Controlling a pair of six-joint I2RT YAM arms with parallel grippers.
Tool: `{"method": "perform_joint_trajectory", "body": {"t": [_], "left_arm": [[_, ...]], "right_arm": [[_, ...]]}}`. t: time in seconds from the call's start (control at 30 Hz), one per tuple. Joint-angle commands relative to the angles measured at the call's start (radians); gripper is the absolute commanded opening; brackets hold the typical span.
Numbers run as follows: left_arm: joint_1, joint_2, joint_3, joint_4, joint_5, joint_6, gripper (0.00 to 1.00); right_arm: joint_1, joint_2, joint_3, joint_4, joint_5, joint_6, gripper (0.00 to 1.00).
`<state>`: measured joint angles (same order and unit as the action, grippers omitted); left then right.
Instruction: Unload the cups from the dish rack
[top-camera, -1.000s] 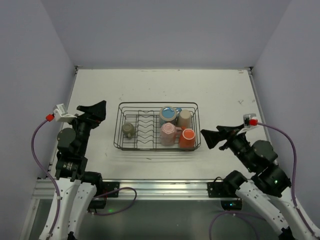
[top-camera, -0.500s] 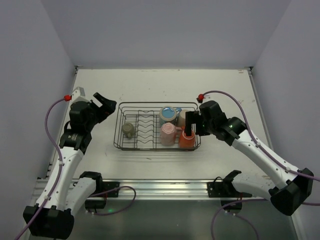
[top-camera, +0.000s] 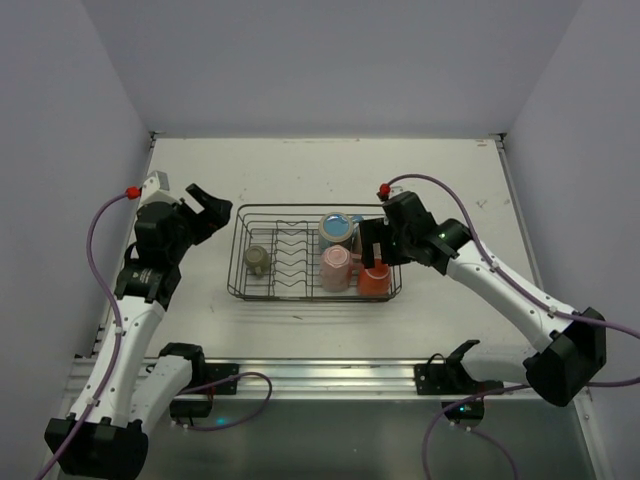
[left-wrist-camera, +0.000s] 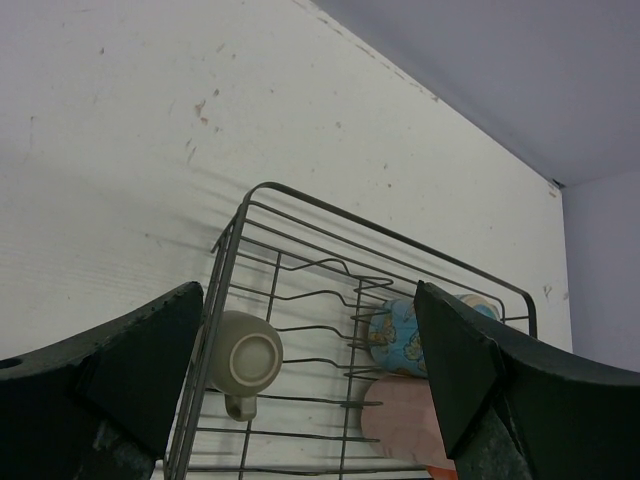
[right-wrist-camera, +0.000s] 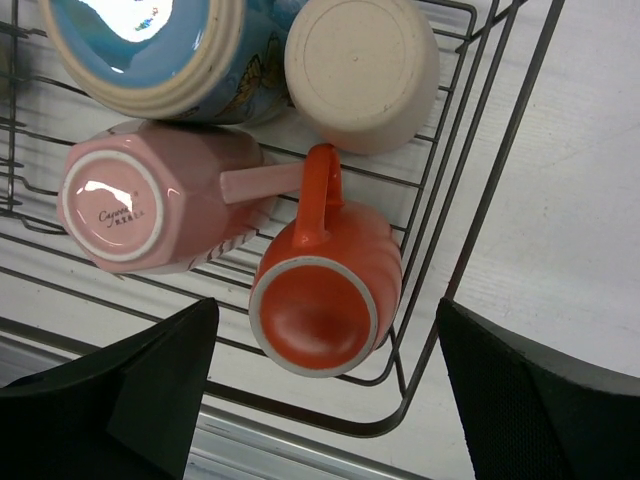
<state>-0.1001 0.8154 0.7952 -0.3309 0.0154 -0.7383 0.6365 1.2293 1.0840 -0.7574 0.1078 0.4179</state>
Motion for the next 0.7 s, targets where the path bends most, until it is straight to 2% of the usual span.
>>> {"method": "perform_joint_trajectory", "body": {"t": [0.0,0.67], "left_arm": [[0.005,0.002,0.038,0.001,0.027,0.028,0.9],[0.005,0.018,0.052,0.01,0.047,0.034,0.9]], "right_arm": [[0.018,0.029,0.036,-0.02,-0.023,-0.025,0.91],[0.042,0.133,0.027,-0.059,-0.029,-0.028,0.86]]}}
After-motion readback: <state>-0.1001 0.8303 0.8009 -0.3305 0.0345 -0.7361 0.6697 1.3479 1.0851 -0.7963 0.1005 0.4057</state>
